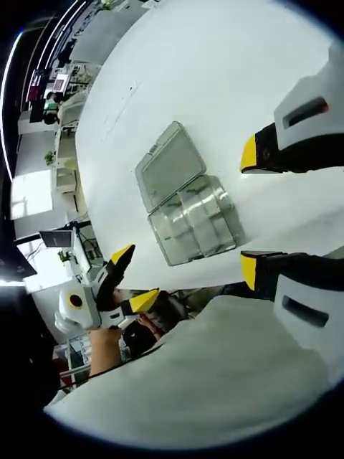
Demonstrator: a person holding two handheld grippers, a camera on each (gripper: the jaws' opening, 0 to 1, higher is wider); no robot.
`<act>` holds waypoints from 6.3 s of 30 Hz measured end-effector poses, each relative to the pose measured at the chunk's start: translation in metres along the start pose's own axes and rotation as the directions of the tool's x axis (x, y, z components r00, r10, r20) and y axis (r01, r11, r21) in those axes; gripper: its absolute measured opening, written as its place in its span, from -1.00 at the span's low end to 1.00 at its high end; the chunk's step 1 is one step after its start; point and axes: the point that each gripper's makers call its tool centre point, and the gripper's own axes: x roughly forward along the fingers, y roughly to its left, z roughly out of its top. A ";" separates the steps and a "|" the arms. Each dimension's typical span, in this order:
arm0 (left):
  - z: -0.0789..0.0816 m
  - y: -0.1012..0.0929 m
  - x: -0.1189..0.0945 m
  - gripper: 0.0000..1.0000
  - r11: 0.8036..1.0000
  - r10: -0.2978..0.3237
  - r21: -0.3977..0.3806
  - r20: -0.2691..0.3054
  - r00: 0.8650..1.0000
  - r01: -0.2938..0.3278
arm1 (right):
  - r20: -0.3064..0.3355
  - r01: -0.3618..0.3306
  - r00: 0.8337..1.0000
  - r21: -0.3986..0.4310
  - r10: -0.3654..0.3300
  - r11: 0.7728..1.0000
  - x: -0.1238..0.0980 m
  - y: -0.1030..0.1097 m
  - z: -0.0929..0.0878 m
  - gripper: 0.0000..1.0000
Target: Insert the divider into the dual guide fixture by aligning both edges with the guide slots and pushing it downward to the bottom, including one-sided entry, uneven engagement, binding, and posture correction.
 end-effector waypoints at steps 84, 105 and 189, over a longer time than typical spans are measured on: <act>-0.025 0.022 -0.009 0.52 0.978 0.121 -0.166 -0.040 0.992 -0.126 | -0.422 -0.161 0.906 -0.424 -0.038 0.891 0.082 -0.033 -0.056 -0.42; -0.019 0.023 -0.002 0.51 0.979 0.103 -0.173 -0.023 0.994 -0.105 | -0.453 -0.128 0.891 -0.310 -0.028 0.942 0.071 -0.032 -0.049 -0.46; 0.014 -0.029 0.036 -1.00 0.759 -0.153 -0.628 0.084 0.985 0.172 | -0.176 -0.022 0.978 -0.609 -0.108 0.793 0.049 0.058 0.084 -0.45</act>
